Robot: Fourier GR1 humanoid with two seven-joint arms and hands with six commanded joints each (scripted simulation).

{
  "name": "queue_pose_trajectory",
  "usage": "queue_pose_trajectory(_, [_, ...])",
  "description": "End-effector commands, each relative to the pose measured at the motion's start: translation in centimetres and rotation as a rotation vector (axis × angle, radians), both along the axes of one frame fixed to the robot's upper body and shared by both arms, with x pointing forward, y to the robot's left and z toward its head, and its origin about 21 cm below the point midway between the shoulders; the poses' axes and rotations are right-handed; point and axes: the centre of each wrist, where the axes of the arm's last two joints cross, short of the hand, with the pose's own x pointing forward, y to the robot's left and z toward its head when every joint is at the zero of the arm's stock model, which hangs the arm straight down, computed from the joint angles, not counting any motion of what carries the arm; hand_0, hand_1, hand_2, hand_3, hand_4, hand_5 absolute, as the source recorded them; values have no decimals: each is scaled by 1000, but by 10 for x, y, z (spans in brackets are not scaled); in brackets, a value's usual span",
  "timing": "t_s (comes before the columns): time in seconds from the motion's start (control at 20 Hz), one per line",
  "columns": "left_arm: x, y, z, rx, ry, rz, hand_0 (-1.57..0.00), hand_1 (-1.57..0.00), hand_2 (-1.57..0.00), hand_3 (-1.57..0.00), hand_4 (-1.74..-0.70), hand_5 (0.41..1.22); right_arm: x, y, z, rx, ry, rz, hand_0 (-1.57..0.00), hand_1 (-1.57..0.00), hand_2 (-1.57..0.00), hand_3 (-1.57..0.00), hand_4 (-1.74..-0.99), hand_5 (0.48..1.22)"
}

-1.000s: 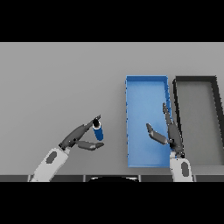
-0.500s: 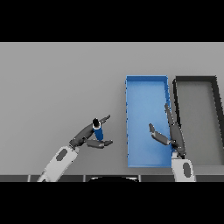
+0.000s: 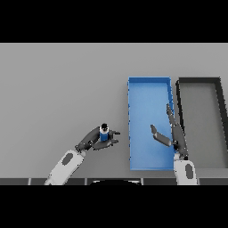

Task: Pick up the blue pipe and place it into the blue bin.

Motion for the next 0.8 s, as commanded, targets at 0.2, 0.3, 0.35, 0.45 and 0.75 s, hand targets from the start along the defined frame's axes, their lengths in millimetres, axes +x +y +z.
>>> queue_pose_trajectory(0.2, [3, -9, 13, -54, -97, 18, -1467, -1483, -1495, -1492, -1478, 1188, -2, -1, -1, 11, -1, 13, 1, 1, 1, 1, -1219, 628])
queue_pose_trajectory(0.3, [4, -11, 23, -98, -130, 11, -1504, -1515, -1522, -1520, -1471, 1200, -1, -3, 0, 14, -1, 6, 1, 1, 1, 1, -1229, 633])
queue_pose_trajectory(0.35, [5, -14, 31, -114, -146, 4, -1518, -1526, -1532, -1531, -1469, 1204, -2, -3, 1, 5, 3, -2, 1, 1, 1, 1, -1226, 636])
queue_pose_trajectory(0.45, [5, -16, 44, -139, -161, -15, -1537, -1542, -1546, -1545, -1467, 1210, -4, -4, -1, -10, 8, 2, 1, 1, 1, 1, -1213, 639])
queue_pose_trajectory(0.75, [8, -37, 79, -144, -217, -100, -1562, -1563, -1564, -1564, -1467, 1218, 0, -2, -3, -37, -2, -6, 1, 1, 1, 1, -1161, 644])
